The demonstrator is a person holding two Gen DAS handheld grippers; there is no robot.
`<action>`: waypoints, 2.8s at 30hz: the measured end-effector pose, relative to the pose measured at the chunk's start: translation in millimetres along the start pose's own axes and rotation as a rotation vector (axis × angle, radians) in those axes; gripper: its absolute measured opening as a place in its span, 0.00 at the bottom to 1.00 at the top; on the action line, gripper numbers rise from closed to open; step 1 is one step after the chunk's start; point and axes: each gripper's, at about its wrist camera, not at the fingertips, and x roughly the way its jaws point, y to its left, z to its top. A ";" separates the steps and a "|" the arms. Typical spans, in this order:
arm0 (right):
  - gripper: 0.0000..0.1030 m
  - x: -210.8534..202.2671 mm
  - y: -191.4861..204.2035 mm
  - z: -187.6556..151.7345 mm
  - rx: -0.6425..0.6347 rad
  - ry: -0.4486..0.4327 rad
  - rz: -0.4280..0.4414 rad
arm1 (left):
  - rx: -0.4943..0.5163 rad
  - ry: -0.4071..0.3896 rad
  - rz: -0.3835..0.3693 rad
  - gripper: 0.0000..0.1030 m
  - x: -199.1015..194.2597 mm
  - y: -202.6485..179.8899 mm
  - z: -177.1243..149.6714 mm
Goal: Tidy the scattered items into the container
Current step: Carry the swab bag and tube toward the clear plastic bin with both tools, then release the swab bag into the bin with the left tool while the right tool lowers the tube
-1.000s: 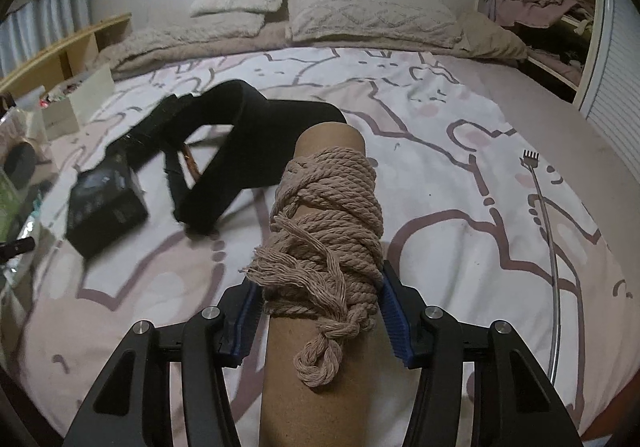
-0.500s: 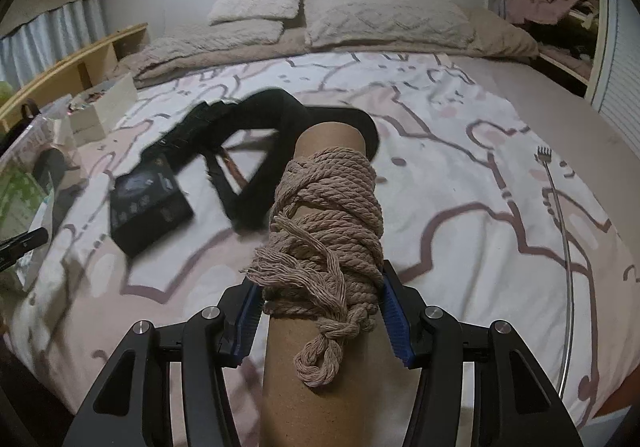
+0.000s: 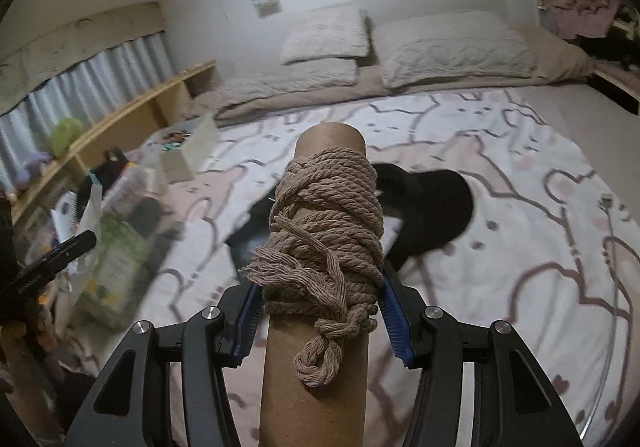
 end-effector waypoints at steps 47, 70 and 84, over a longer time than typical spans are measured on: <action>0.53 116.7 293.1 113.6 -0.200 0.083 0.342 | -0.013 -0.048 0.280 0.43 -73.0 203.6 86.2; 0.53 127.4 299.2 156.2 -0.162 0.067 0.324 | 0.229 0.403 0.138 0.74 48.3 198.4 106.2; 0.53 120.8 311.1 149.0 -0.135 0.086 0.344 | 0.178 0.462 0.054 0.96 49.9 198.0 95.9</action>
